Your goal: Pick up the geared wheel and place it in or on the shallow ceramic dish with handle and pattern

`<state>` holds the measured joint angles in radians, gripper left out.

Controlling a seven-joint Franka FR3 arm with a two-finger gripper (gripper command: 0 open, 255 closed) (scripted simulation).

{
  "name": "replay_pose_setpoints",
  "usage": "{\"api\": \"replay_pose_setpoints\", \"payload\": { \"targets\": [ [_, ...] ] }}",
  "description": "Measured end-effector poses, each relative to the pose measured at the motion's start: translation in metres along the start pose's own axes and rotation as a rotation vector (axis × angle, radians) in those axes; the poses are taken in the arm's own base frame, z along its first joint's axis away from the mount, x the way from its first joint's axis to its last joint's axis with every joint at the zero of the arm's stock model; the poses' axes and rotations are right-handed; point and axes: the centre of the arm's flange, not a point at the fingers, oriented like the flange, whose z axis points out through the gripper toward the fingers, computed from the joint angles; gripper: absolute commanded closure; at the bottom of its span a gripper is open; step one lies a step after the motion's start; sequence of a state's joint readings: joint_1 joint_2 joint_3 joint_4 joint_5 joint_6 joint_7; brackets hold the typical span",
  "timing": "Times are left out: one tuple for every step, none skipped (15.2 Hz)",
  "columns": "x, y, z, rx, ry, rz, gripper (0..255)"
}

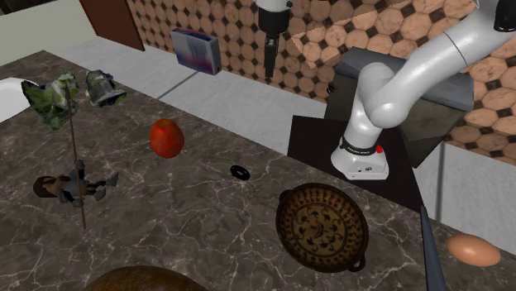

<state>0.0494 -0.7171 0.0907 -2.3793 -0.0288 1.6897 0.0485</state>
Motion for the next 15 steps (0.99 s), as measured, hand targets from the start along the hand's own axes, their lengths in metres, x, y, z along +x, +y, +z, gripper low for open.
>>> {"api": "replay_pose_setpoints", "payload": {
  "targets": [
    [0.004,-0.013,0.001,0.004,-0.005,-0.002,0],
    [0.007,-0.023,0.003,0.008,-0.01,-0.004,0],
    [0.011,-0.039,0.005,0.012,-0.015,-0.006,0],
    [0.015,-0.049,0.007,0.017,-0.02,-0.008,0],
    [0.019,-0.06,0.007,0.021,-0.025,-0.009,0],
    [0.02,-0.074,0.01,0.025,-0.03,-0.012,0],
    [0.023,-0.085,0.011,0.029,-0.035,-0.013,0],
    [0.026,-0.097,0.013,0.033,-0.04,-0.015,0],
    [0.03,-0.112,0.015,0.038,-0.045,-0.017,0],
    [0.034,-0.122,0.015,0.042,-0.05,-0.019,0],
    [0.037,-0.134,0.017,0.046,-0.055,-0.02,0],
    [0.039,-0.146,0.02,0.05,-0.06,-0.022,0],
    [0.043,-0.159,0.022,0.054,-0.065,-0.024,0],
    [0.047,-0.168,0.023,0.058,-0.07,-0.026,0],
    [0.051,-0.181,0.023,0.062,-0.075,-0.028,0]
  ]
}}
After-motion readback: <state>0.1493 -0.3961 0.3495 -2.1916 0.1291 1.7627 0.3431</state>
